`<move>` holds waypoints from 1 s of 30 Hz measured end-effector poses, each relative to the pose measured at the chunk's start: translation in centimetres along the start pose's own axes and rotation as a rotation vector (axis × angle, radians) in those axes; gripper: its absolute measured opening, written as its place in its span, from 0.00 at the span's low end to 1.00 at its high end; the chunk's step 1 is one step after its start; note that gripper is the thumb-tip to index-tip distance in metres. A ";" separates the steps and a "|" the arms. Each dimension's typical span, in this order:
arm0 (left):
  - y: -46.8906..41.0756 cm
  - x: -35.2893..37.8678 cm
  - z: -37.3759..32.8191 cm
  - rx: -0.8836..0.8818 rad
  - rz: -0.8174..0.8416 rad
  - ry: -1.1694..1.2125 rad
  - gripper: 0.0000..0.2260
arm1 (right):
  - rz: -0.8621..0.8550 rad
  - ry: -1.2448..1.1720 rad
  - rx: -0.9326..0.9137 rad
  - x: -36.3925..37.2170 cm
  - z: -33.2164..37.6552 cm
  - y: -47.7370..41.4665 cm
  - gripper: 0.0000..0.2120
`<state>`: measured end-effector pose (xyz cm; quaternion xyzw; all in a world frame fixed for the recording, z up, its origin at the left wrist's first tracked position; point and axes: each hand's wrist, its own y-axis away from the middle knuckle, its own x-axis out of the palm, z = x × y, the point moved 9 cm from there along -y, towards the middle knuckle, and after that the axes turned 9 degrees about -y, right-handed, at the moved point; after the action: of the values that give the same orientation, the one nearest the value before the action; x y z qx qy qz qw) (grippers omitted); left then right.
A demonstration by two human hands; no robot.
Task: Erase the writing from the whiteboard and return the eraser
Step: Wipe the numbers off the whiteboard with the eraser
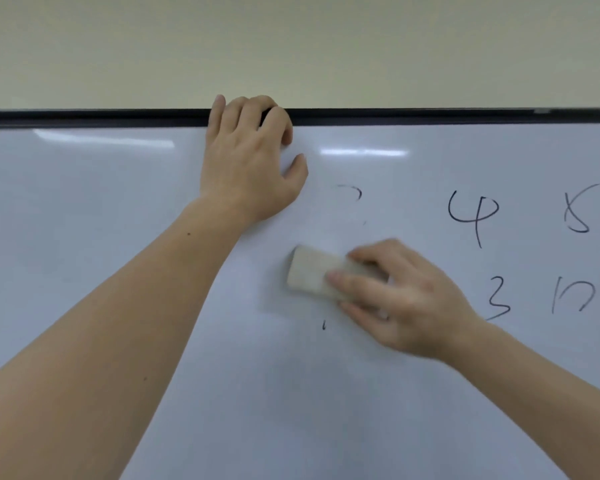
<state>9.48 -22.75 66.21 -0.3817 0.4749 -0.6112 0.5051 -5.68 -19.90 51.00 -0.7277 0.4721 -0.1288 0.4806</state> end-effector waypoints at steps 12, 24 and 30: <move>0.3 0.2 -0.3 -0.015 -0.025 -0.008 0.14 | -0.234 -0.001 0.239 -1.3 -2.4 -1.1 0.15; 0.4 0.6 -0.5 -0.027 -0.023 -0.019 0.15 | -0.249 0.082 0.251 -3.8 -5.6 0.9 0.15; 0.5 0.6 -0.6 -0.033 -0.022 -0.016 0.15 | -0.346 0.047 0.356 -2.8 -4.8 -0.3 0.16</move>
<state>8.90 -23.22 65.60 -0.4001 0.4767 -0.6059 0.4956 -10.06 -20.39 54.47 -0.6984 0.3215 -0.3071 0.5609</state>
